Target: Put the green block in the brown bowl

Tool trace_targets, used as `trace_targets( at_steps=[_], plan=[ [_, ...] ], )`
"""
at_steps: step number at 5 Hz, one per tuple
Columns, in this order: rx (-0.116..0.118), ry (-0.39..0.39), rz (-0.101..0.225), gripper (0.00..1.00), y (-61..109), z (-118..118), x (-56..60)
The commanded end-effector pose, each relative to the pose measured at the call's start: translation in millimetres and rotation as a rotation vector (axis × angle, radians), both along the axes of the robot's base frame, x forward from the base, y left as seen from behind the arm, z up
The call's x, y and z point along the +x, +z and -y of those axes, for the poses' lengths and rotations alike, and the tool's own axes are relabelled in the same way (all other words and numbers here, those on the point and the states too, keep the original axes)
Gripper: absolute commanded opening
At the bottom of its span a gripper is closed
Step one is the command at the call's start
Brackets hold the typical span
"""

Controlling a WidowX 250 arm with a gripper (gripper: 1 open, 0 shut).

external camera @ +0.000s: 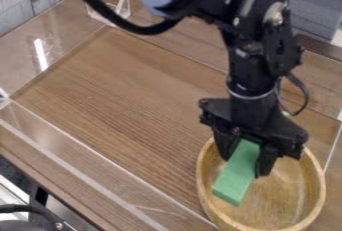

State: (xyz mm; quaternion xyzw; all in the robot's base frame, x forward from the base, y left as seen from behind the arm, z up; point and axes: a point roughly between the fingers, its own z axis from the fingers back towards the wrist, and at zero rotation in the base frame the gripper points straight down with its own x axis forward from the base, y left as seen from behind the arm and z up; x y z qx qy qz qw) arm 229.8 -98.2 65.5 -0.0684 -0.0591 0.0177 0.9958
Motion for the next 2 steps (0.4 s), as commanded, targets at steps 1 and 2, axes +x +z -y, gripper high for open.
trace_targets(
  at_steps=[1, 2],
  plan=[
    [-0.013, 0.006, 0.008, 0.0, 1.4, -0.7, 4.7],
    [-0.017, 0.011, 0.0, 0.0, 0.9, -2.1, 6.5]
  ],
)
